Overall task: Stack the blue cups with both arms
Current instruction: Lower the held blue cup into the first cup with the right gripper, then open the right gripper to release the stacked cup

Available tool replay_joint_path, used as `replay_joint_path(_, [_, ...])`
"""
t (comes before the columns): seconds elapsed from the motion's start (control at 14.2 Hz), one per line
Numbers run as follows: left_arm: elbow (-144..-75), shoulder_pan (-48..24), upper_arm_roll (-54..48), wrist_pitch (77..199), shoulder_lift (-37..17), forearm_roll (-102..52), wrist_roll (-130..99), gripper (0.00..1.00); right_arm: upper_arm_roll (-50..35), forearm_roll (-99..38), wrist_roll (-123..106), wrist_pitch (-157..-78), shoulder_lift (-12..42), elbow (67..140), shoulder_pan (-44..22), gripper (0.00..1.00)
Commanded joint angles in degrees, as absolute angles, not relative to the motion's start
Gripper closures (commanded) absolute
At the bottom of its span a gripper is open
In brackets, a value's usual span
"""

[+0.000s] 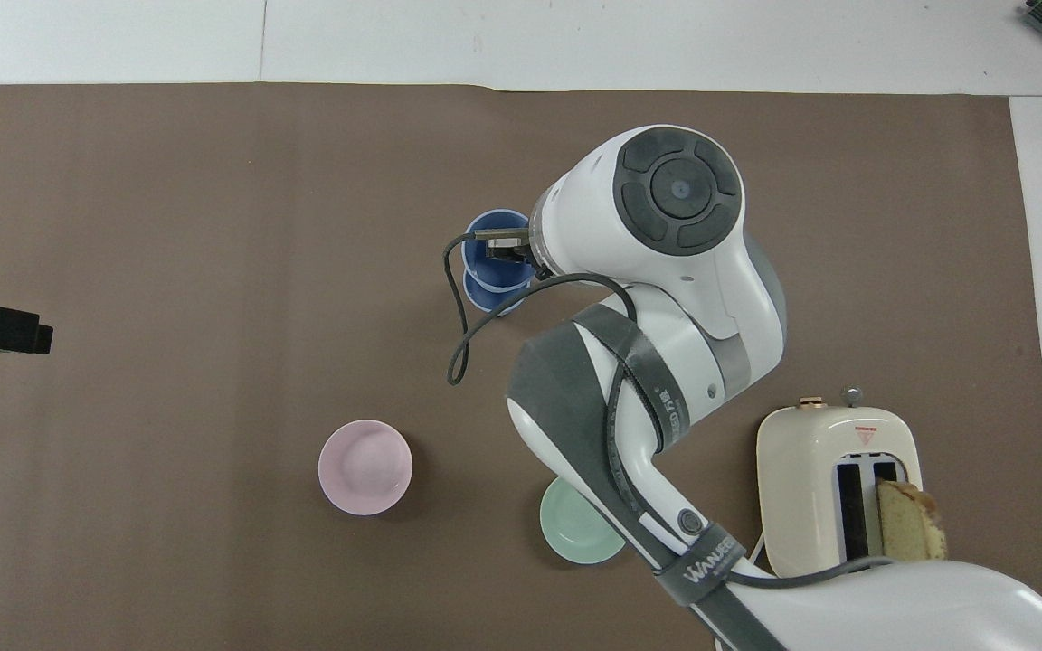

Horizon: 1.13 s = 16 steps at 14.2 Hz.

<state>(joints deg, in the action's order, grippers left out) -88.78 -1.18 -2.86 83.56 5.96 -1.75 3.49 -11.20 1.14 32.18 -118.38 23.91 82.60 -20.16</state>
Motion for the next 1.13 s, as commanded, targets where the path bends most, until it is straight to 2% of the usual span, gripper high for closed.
replay_joint_path(0.0, [-88.77,-0.26,-3.25,83.23,6.5,-2.46,4.39,0.0,-11.34,0.88,32.34,-119.18,23.64,84.46,-19.86,1.0])
replay_joint_path(0.56, [-88.86,-0.26,-3.34,83.23,6.5,-2.46,4.39,0.0,-11.34,0.97,32.34,-119.79,24.08,85.17,-19.86,1.0])
replay_joint_path(1.06, [-88.86,-0.26,-3.34,83.15,6.5,-2.46,4.39,0.0,-11.34,1.05,32.61,-123.57,26.28,85.17,-19.86,1.0])
